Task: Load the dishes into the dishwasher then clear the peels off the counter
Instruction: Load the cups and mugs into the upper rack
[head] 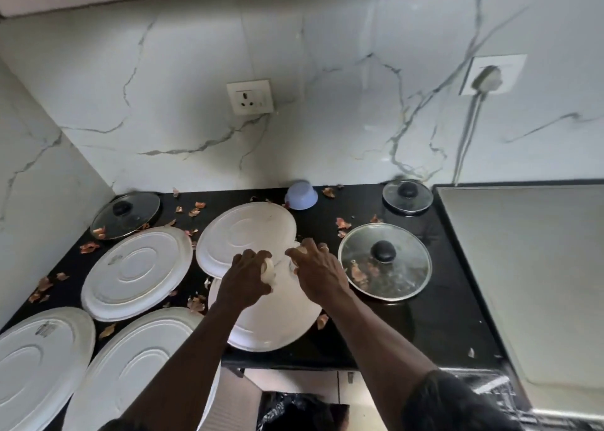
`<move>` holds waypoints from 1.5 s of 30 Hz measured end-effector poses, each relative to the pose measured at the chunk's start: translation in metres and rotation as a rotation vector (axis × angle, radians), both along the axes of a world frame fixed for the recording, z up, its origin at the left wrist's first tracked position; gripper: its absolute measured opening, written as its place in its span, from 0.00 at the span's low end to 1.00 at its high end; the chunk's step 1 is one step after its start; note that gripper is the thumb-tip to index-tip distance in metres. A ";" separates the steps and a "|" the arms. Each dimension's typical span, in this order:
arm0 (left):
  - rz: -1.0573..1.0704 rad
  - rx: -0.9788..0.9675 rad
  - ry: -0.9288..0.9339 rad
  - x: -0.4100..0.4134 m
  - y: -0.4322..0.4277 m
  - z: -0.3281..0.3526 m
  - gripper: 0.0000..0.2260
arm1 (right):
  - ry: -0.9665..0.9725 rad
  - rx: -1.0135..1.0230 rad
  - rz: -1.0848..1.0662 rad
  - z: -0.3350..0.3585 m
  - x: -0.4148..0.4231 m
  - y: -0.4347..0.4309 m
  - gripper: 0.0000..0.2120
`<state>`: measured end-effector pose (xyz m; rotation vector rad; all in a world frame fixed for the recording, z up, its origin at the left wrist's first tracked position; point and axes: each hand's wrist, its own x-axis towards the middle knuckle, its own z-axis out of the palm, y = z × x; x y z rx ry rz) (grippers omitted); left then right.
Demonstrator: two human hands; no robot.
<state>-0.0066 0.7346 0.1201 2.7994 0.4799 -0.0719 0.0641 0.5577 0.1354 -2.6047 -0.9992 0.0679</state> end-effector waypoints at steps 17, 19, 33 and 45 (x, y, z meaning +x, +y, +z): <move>-0.451 0.015 -0.020 0.070 -0.095 0.007 0.35 | 0.049 0.052 -0.436 -0.003 -0.013 -0.103 0.23; -0.512 0.035 -0.019 0.081 -0.107 0.005 0.35 | 0.050 0.044 -0.502 -0.007 -0.014 -0.115 0.23; -0.809 -0.057 0.014 0.109 -0.198 -0.016 0.35 | 0.150 0.008 -0.897 -0.018 -0.058 -0.210 0.28; -0.997 -0.028 0.018 0.093 -0.287 -0.006 0.34 | 0.082 0.030 -1.107 -0.021 -0.113 -0.289 0.23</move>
